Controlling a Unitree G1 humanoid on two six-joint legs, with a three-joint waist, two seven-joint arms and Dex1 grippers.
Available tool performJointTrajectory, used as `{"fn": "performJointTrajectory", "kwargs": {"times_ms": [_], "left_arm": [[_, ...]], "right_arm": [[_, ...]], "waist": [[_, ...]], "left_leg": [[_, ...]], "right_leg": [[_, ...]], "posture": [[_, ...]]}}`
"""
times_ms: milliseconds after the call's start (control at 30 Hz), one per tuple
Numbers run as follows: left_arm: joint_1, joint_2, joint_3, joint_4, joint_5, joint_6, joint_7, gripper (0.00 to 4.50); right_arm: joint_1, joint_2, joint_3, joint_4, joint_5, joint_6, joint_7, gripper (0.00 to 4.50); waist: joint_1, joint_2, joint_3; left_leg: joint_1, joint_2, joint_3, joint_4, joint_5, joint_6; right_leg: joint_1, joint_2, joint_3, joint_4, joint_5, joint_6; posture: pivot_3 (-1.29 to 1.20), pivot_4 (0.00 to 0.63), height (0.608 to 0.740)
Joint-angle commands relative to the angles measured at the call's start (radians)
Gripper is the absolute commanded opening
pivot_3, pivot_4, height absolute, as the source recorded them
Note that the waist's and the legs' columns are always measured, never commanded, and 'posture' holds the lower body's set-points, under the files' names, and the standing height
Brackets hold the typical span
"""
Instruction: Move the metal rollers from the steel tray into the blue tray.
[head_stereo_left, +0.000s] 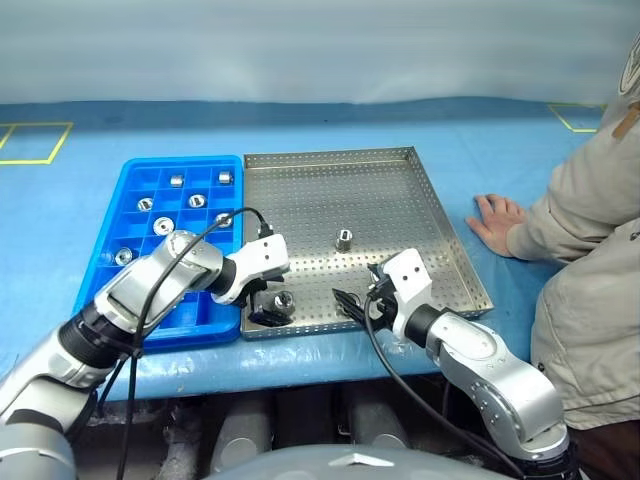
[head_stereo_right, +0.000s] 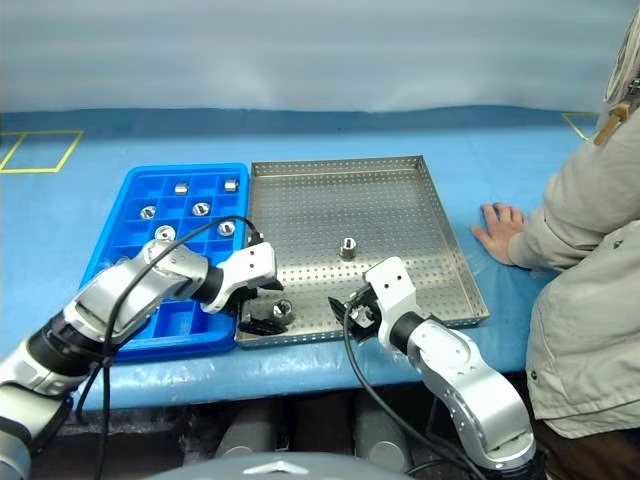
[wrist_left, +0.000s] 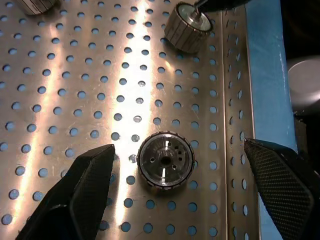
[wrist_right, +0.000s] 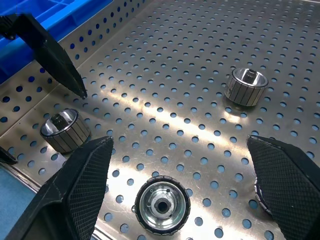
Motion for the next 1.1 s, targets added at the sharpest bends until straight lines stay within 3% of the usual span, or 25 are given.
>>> {"fn": "performJointTrajectory", "kwargs": {"times_ms": [33,133,233,467,567,667,867,967,1100], "left_arm": [[-0.032,-0.011,-0.036,0.022,0.043,-0.041,-0.028,4.48],[-0.043,-0.018,-0.063,0.044,0.070,-0.061,-0.052,4.48],[-0.055,-0.026,-0.087,0.069,0.101,-0.076,-0.066,3.94],[-0.039,-0.052,-0.046,0.088,0.121,-0.076,-0.052,1.68],[-0.007,-0.073,0.056,0.095,0.106,-0.030,0.032,1.68],[0.046,-0.154,0.253,0.071,0.086,0.066,0.207,1.68],[0.196,-0.470,0.670,-0.166,0.088,0.169,0.590,1.68],[0.281,-0.588,0.747,-0.284,0.145,0.146,0.756,1.68],[0.440,-0.678,0.718,-0.422,0.268,0.067,0.961,1.68]], "right_arm": [[-0.006,0.005,-0.002,-0.043,0.000,-0.015,-0.007,4.50],[-0.012,0.008,0.000,-0.038,0.000,-0.019,-0.011,4.50],[-0.017,0.009,0.002,-0.033,-0.001,-0.023,-0.011,4.50],[-0.027,0.016,0.006,-0.023,-0.003,-0.030,-0.011,4.50],[-0.028,0.016,0.008,-0.021,-0.005,-0.033,-0.010,4.50],[-0.038,0.015,0.022,-0.011,-0.003,-0.035,0.000,4.50],[-0.129,0.007,0.079,0.046,0.000,-0.043,0.054,4.50],[-0.178,0.001,0.112,0.078,0.000,-0.052,0.091,4.50],[-0.248,-0.010,0.167,0.133,-0.005,-0.078,0.160,4.50]], "waist": [[-0.001,0.000,0.000],[-0.002,0.000,0.000],[-0.001,0.000,0.000],[-0.001,0.000,0.000],[-0.002,0.000,0.000],[-0.002,0.000,0.000],[0.005,-0.001,0.001],[0.018,-0.001,0.001],[0.038,-0.001,0.001]], "left_leg": [[0.000,0.000,0.000,0.000,0.000,0.000],[0.000,0.000,0.000,0.000,0.000,0.000],[0.000,0.000,0.000,0.000,0.000,0.000],[0.000,0.000,0.000,0.000,0.000,0.000],[0.000,0.000,0.000,0.000,0.000,0.000],[0.000,0.000,0.000,0.001,0.000,0.000],[0.000,0.000,0.000,0.002,0.000,0.000],[0.000,0.000,-0.001,0.002,0.000,0.000],[0.001,0.000,-0.001,0.002,0.000,0.000]], "right_leg": [[0.000,0.000,0.000,0.000,0.000,0.000],[0.000,0.000,0.000,0.000,0.000,0.000],[0.000,0.000,0.000,0.000,0.000,0.000],[0.000,0.001,0.000,0.001,0.000,0.000],[0.000,0.000,0.001,0.001,0.000,0.001],[0.000,0.000,0.001,0.002,0.000,0.001],[0.001,0.000,0.000,0.002,0.003,0.005],[0.002,0.000,0.001,0.001,0.005,0.009],[0.002,0.000,0.001,0.001,0.005,0.008]], "posture": [[-0.11,0.150,0.740],[-0.10,0.150,0.740],[-0.10,0.150,0.740],[-0.09,0.150,0.740],[-0.09,0.150,0.740],[-0.07,0.150,0.740],[0.02,0.150,0.740],[0.06,0.150,0.740],[0.14,0.150,0.740]]}}
